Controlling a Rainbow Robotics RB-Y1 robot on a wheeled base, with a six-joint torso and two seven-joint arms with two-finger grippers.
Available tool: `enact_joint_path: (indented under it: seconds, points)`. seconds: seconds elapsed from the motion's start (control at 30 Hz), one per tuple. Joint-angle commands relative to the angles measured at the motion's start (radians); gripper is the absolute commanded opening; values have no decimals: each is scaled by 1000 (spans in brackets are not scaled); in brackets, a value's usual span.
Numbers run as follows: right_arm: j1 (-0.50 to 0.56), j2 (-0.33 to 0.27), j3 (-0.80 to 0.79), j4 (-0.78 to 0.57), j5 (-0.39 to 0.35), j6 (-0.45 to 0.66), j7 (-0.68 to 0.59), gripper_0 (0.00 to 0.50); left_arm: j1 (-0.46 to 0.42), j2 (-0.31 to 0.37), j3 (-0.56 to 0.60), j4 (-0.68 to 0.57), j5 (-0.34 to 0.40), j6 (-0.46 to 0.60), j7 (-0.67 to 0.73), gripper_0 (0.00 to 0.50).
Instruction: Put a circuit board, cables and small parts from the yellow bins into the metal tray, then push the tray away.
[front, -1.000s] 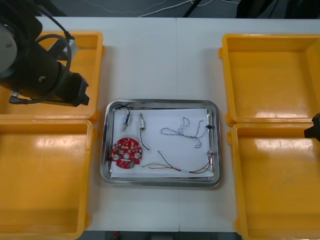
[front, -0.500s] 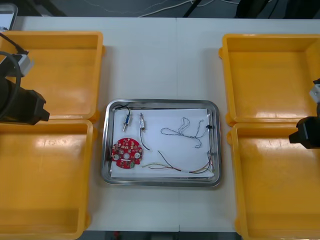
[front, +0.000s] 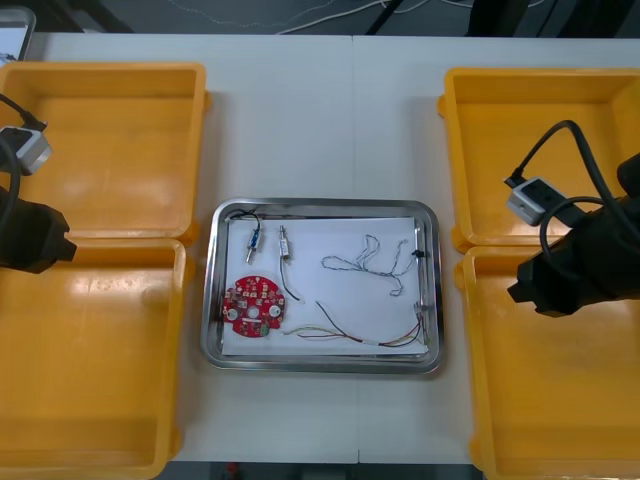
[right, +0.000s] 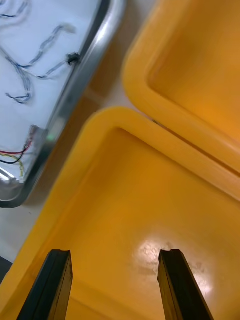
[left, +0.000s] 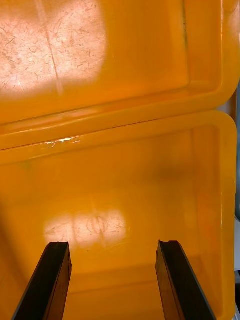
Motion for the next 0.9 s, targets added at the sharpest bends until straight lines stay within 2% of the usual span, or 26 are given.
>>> enact_joint_path:
  seconds: [0.03,0.23,0.47,0.67,0.9]
  points:
    - [-88,-24,109,-30,-15,-40,110,500,24,42,40,-32,-5,6,-27,500]
    - [-189,-14,256,-29,-1,-67,185,500,37,40,50,-30,-2,-22,-28,500]
    - [-318,25,431,-26,39,-69,205,500,39,40,52,-30,-2,-34,-30,500]
    - [-459,87,618,20,73,-76,224,500,39,40,53,-30,-2,-34,-30,500]
    - [-573,168,766,83,103,-78,245,500,42,39,52,-30,-5,-33,-33,500]
